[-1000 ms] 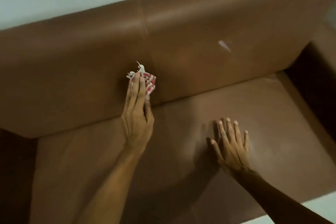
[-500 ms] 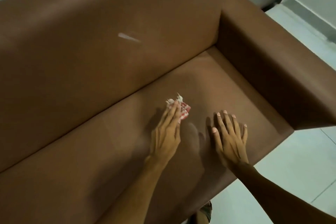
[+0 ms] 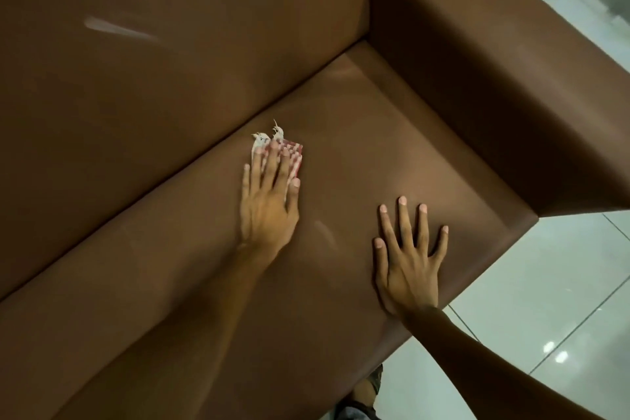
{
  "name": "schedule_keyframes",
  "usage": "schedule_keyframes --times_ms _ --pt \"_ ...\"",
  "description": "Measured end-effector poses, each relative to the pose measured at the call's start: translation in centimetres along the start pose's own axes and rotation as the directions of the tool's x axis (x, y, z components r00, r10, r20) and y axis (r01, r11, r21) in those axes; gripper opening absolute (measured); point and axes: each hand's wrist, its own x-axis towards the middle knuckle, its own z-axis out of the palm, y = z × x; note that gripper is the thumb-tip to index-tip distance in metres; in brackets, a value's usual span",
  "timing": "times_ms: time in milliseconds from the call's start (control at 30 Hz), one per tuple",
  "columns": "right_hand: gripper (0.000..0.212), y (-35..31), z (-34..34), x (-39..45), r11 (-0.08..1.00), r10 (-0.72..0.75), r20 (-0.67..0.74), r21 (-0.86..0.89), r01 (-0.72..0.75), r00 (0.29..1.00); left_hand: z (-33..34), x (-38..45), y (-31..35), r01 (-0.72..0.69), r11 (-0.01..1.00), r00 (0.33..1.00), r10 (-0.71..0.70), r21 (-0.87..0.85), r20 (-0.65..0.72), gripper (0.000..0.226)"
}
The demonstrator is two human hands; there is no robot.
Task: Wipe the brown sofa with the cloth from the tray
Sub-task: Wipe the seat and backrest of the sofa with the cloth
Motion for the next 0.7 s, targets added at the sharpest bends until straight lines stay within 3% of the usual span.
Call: schedule_keyframes --times_ms 100,233,333,367,467,533,600,700 --pt "0.065 0.0 0.1 -0.2 1.000 -0.006 -0.011 0.018 0.006 1.000 1.4 -4.9 3.0 -0.165 0.984 0.986 0.166 -0.066 0.004 0.058" --pt "0.065 -0.1 -0.5 -0.3 0.999 0.013 0.015 0.036 -0.014 1.000 1.1 -14.4 5.1 -0.358 0.925 0.912 0.376 -0.128 0.162 0.059" --pt "0.065 -0.4 -0.8 -0.2 0.999 0.023 0.014 0.031 -0.023 1.000 -0.2 -11.1 1.2 -0.589 0.804 0.774 0.592 -0.088 0.226 0.058" --pt "0.065 -0.4 -0.8 -0.2 0.999 0.029 0.014 0.034 -0.030 0.999 -0.6 -8.8 -0.3 -0.613 0.787 0.766 0.612 -0.062 0.198 0.059" --pt "0.065 -0.5 -0.4 -0.3 0.999 0.019 0.004 0.030 -0.020 1.000 -1.7 -1.5 -2.9 -0.347 0.938 0.935 0.346 0.009 0.075 0.059" --pt "0.065 -0.3 -0.2 -0.1 0.999 0.020 -0.006 0.028 -0.019 1.000 -1.6 -0.6 -1.2 -0.178 0.984 0.983 0.178 -0.004 0.049 0.054" --pt "0.065 -0.1 0.0 -0.1 1.000 0.021 -0.015 0.022 -0.021 1.000 -0.6 -4.0 1.4 -0.152 0.987 0.988 0.154 -0.055 0.024 0.056" --pt "0.065 -0.5 -0.3 -0.2 1.000 0.018 -0.014 0.024 -0.018 1.000 0.4 -13.8 4.8 -0.268 0.949 0.953 0.286 -0.165 0.096 0.061"
